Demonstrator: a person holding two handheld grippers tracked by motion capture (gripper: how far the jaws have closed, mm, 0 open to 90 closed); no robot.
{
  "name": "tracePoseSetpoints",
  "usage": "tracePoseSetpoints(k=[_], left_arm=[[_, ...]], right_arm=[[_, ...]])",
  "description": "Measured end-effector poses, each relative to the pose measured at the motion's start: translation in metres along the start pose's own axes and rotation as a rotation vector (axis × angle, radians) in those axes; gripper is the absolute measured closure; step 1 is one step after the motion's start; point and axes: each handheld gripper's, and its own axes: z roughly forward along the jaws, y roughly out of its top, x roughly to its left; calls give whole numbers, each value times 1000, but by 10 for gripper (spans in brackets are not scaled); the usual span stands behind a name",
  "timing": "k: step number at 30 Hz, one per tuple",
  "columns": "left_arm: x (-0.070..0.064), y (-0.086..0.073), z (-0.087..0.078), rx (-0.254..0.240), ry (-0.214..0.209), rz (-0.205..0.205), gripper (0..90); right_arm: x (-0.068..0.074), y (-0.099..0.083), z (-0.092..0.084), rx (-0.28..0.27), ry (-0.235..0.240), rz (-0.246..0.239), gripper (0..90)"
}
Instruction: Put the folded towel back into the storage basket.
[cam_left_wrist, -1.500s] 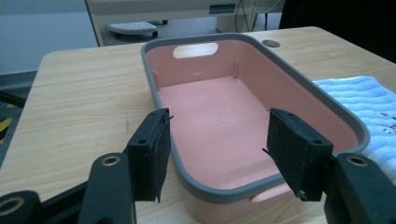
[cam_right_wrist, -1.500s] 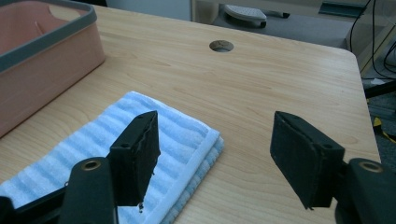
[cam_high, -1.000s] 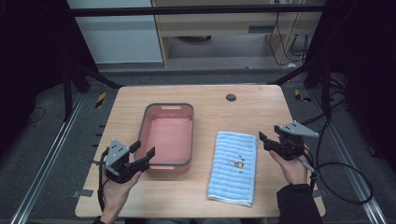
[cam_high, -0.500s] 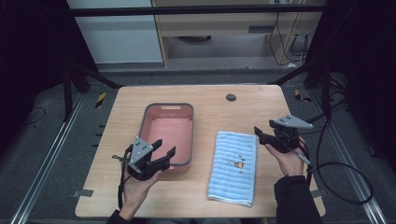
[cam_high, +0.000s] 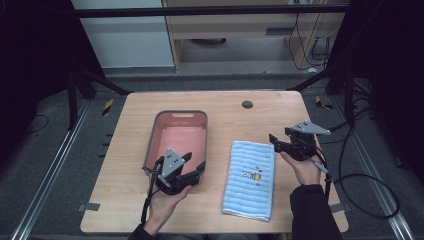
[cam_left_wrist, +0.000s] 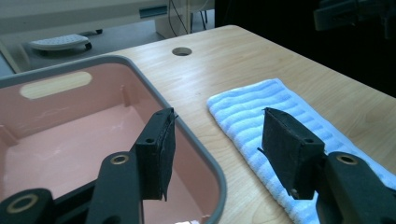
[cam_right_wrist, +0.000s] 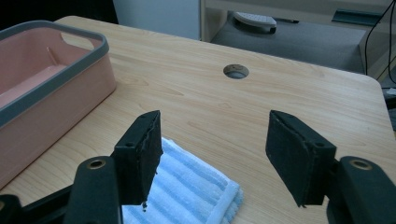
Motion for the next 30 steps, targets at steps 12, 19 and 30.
tracePoseSetpoints(k=[12,19,30], left_arm=[[-30,-8,19,35,-43,44,463],[-42,-18,31,74,-74,54,477],[-53,-33,48,140,-101,56,503]], right_arm=[[-1,-12,18,50,-1,-5,369],[-7,-23,26,81,-13,10,388],[-12,-41,34,129,-12,13,402]])
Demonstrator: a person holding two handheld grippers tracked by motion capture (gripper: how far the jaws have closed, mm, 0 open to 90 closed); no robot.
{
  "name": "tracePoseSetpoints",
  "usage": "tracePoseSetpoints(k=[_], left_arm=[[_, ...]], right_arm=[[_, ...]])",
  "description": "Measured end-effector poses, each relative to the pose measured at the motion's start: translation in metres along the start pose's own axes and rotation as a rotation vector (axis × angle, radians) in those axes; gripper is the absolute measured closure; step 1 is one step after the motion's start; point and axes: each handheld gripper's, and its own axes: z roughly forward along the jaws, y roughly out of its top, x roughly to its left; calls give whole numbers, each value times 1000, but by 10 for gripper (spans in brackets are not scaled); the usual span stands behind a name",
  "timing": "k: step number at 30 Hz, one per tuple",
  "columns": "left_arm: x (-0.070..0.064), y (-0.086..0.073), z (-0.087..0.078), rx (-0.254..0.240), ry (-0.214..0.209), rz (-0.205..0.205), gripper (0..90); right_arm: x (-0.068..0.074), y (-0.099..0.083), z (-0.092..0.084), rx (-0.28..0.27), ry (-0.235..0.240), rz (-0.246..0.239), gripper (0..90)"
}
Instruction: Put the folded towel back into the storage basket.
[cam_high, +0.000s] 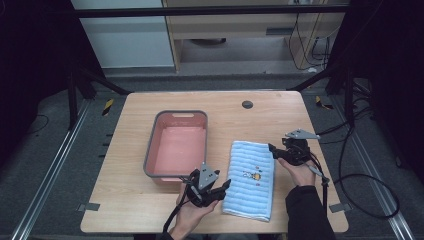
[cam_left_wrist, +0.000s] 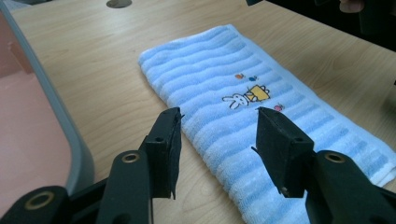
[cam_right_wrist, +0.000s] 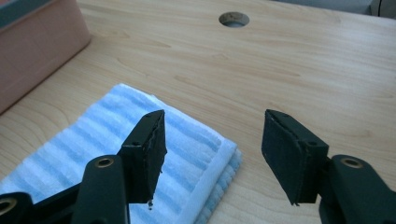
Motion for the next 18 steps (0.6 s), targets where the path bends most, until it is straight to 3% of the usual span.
tracePoseSetpoints(k=[9,18], left_arm=[[-5,-11,17,44,-18,-2,511],[-7,-24,29,110,4,-30,518]], right_arm=[[-1,-13,8,36,11,2,421],[1,-24,21,87,1,-11,444]])
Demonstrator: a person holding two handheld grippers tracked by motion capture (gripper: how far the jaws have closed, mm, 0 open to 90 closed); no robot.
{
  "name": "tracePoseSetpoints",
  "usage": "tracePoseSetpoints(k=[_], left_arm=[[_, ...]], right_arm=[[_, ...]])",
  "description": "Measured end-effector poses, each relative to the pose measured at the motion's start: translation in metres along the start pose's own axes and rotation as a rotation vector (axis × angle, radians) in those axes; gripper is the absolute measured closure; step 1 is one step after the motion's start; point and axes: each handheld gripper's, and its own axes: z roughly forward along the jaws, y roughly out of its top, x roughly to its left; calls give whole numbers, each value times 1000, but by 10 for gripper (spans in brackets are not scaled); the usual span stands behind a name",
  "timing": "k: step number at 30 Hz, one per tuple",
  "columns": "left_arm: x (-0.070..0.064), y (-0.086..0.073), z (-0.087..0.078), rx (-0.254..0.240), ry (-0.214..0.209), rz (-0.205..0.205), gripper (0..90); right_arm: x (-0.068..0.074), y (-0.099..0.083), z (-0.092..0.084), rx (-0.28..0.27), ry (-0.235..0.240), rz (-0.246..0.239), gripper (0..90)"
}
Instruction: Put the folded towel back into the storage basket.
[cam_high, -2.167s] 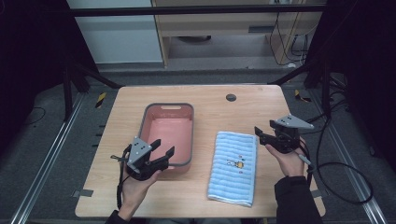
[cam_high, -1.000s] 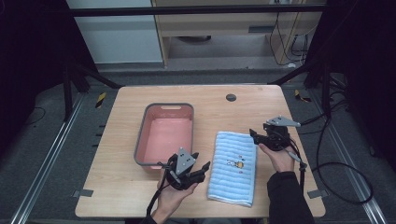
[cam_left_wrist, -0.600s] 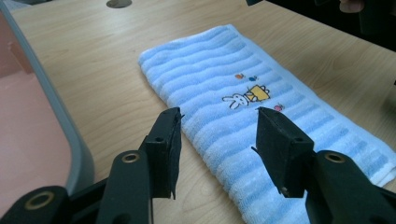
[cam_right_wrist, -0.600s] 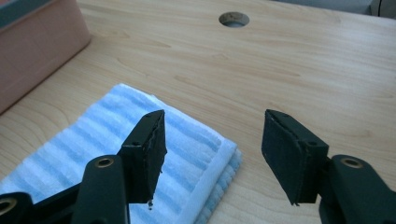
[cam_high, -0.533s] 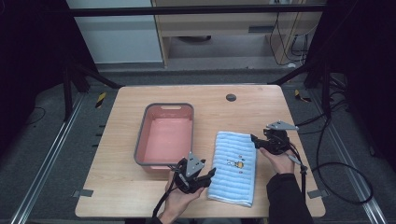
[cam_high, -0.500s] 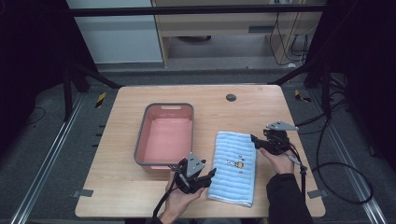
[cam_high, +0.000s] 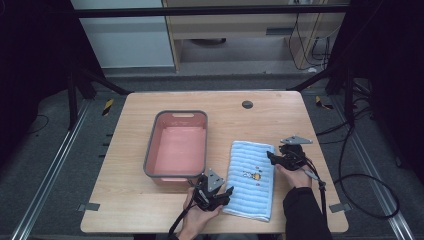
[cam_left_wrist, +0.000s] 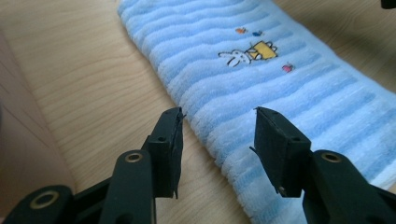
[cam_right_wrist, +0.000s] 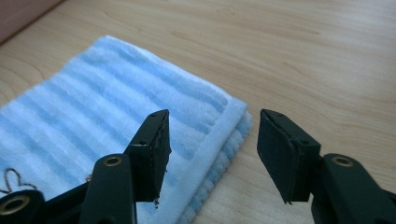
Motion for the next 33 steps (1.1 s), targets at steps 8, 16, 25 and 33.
tracePoseSetpoints(k=[8,16,25,33], left_arm=[[1,-6,8,32,-2,-25,534],[-1,-10,15,52,-7,-41,570],[-4,-10,17,60,-36,-75,726],[-6,-9,16,52,-33,-109,851]], right_arm=[[-1,-7,10,30,29,21,459],[0,-10,18,67,48,19,498],[2,-13,21,75,85,41,658],[4,-12,20,73,123,52,812]])
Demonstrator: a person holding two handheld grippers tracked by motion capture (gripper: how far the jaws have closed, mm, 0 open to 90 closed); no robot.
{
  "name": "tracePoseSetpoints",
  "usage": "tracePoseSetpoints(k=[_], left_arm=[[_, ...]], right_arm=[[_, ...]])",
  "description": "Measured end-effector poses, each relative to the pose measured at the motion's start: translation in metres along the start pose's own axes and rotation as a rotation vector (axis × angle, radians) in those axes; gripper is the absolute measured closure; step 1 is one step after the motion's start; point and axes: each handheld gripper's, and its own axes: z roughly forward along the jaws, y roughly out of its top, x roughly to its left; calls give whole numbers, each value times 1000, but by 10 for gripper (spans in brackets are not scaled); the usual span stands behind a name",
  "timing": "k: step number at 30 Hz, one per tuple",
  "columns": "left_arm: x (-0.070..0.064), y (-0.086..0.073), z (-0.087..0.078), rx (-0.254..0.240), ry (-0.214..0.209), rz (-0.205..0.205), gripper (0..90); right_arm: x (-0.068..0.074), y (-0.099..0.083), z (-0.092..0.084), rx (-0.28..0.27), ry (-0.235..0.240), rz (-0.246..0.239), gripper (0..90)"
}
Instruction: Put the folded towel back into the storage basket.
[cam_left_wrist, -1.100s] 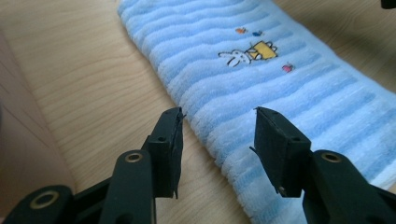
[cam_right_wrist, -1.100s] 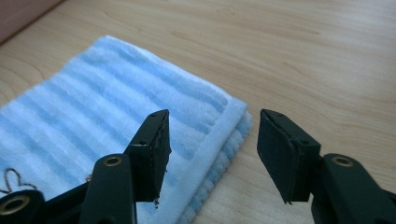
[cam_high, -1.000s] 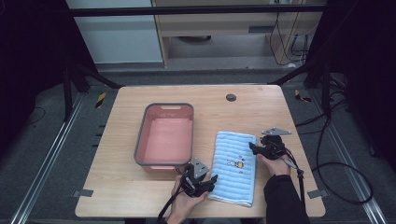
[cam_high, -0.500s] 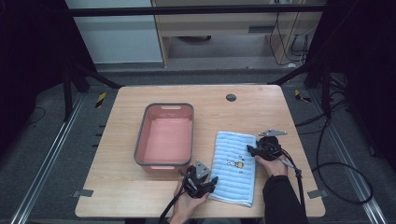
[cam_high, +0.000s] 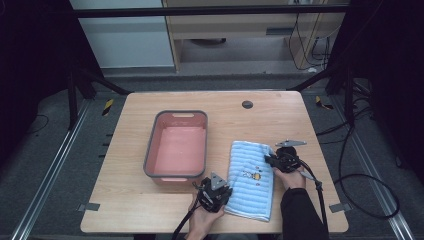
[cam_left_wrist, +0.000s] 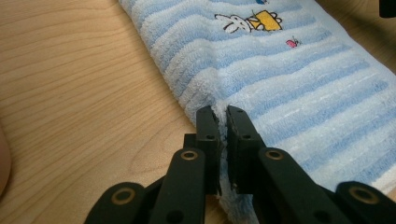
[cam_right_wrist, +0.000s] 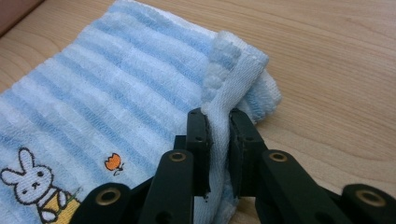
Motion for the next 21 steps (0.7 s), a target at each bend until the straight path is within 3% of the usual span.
tracePoseSetpoints(k=[4,10,16,18,21], left_arm=[[1,0,-3,-31,-8,1,861],[0,13,-23,-84,-25,28,861],[0,22,-37,-116,-43,46,861],[1,27,-45,-130,-47,47,862],[1,31,-50,-139,-37,53,861]], right_arm=[[2,2,-5,-18,8,-12,824],[5,8,-24,-104,56,-3,827],[10,15,-40,-150,62,-23,829],[14,23,-53,-200,63,-28,829],[18,28,-60,-229,53,-37,830]])
